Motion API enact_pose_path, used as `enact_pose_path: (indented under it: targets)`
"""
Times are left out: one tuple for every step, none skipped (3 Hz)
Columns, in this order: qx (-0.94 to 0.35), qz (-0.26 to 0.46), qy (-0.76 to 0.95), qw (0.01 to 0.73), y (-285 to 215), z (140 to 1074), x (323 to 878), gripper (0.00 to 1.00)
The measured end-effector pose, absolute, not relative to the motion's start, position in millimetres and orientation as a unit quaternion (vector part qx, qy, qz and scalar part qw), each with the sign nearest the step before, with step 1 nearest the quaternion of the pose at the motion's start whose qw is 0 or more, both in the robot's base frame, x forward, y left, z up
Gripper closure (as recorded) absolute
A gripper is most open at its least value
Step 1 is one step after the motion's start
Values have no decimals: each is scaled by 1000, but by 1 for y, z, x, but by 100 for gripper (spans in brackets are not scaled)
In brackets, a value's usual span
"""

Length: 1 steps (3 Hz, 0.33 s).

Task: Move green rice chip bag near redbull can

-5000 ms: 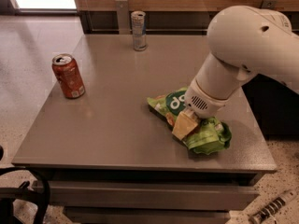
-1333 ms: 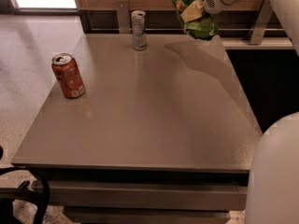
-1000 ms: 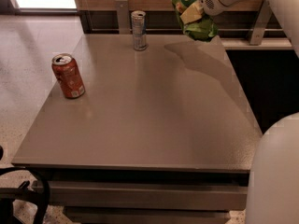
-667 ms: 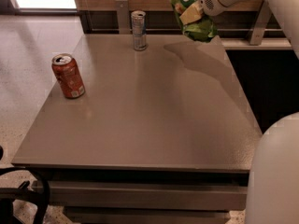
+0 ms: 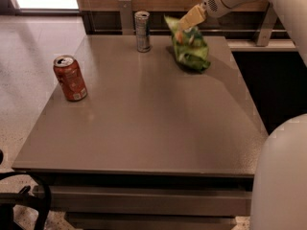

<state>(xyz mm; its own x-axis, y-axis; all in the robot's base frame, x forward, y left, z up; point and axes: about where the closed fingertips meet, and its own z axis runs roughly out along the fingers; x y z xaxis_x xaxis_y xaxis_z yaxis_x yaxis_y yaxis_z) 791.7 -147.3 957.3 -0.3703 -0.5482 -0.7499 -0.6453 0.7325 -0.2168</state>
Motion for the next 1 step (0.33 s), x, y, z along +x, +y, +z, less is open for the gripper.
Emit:
enact_pose_path:
  targets:
    - [-362,57,826,429,-146,956,792,0]
